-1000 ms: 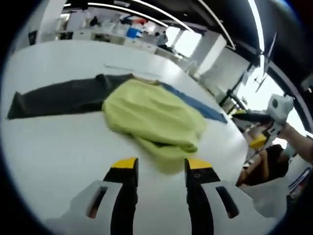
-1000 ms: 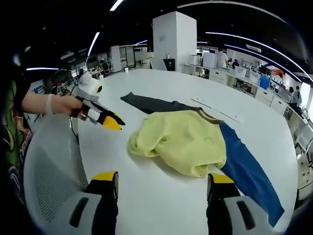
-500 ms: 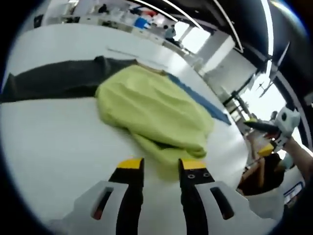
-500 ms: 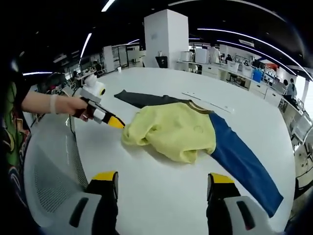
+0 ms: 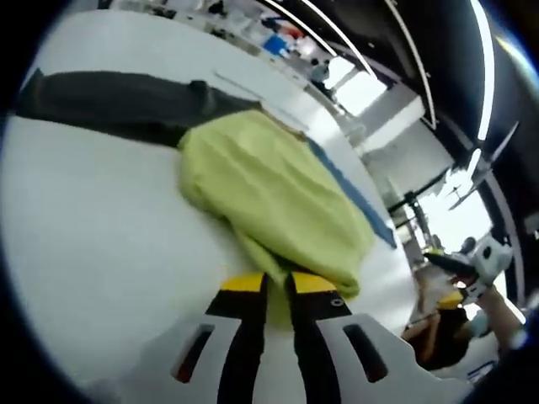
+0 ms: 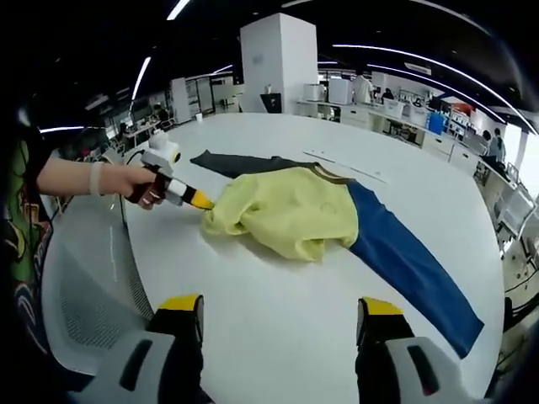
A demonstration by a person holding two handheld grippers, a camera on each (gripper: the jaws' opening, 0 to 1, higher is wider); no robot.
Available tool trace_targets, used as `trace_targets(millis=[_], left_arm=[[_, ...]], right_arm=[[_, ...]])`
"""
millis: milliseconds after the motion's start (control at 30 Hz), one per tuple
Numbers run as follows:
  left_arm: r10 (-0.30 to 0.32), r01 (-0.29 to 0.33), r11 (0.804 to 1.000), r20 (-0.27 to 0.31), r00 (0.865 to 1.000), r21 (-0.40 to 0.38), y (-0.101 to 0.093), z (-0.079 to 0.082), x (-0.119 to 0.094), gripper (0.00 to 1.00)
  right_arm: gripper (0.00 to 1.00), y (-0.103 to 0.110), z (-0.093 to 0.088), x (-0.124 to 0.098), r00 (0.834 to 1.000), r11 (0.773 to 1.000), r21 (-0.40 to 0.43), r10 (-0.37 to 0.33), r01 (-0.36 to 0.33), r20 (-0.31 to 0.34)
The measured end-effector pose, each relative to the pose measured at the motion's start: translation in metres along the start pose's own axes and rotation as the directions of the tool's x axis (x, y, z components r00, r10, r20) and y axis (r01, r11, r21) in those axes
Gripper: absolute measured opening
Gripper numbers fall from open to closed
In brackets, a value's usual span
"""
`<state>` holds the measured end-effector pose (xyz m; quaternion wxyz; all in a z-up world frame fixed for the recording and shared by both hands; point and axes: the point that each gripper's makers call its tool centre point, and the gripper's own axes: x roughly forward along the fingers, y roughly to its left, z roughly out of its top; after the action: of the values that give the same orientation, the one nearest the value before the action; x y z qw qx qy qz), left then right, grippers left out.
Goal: Fold the garment on the visible template until the final outline fits inside the template.
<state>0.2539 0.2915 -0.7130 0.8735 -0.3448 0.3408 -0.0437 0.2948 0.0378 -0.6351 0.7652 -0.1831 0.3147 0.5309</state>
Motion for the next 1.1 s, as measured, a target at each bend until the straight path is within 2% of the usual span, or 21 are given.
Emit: trace_targets(millis=[100,167,300,367,500,767,900,933,1100], left_arm=[[0.008,-0.008,1.0,0.003,1.0,-0.007,0.0,-0.001,0.0,0.06],[0.012,-0.011,1.0,0.017,1.0,-0.023,0.0,0.0,-0.001,0.0],[0.012,-0.012,1.0,0.037,0.999,-0.019,-0.006,0.002,-0.007,0.0],[0.012,-0.012,1.0,0.063,0.998,-0.001,-0.006,0.01,-0.011,0.0],[-0.014,0.012,1.0,0.116,0.993,0.013,-0.02,0.021,-0.028,0.0],[-0.038,0.023,0.998,0.241,0.97,0.064,-0.039,0.049,-0.052,0.0],[-0.051,0.023,0.993,0.254,0.966,0.113,-0.048,0.061,-0.048,0.0],[-0.048,0.011,0.989,0.255,0.966,0.145,-0.049,0.064,-0.045,0.0],[-0.057,0.013,0.98,0.215,0.975,0.199,-0.06,0.066,-0.018,0.0]], right_arm=[[0.74,-0.004,-0.002,-0.002,1.0,1.0,0.004,-0.005,0.005,-0.001],[0.74,-0.006,-0.002,-0.003,1.0,1.0,0.007,-0.007,0.007,0.0],[0.74,-0.008,-0.001,-0.003,1.0,1.0,0.006,-0.007,0.007,0.0],[0.74,-0.008,-0.001,-0.002,1.0,1.0,0.009,-0.006,0.006,0.003],[0.75,-0.007,-0.001,0.0,1.0,1.0,0.01,-0.002,0.001,0.001],[0.74,-0.005,-0.007,0.002,1.0,1.0,0.021,0.004,-0.004,-0.006],[0.74,-0.007,-0.009,0.002,1.0,1.0,0.026,0.003,-0.002,-0.01],[0.74,-0.007,-0.01,0.002,1.0,1.0,0.027,0.002,-0.002,-0.012],[0.74,-0.01,-0.016,0.001,1.0,0.999,0.039,-0.004,0.004,-0.019]])
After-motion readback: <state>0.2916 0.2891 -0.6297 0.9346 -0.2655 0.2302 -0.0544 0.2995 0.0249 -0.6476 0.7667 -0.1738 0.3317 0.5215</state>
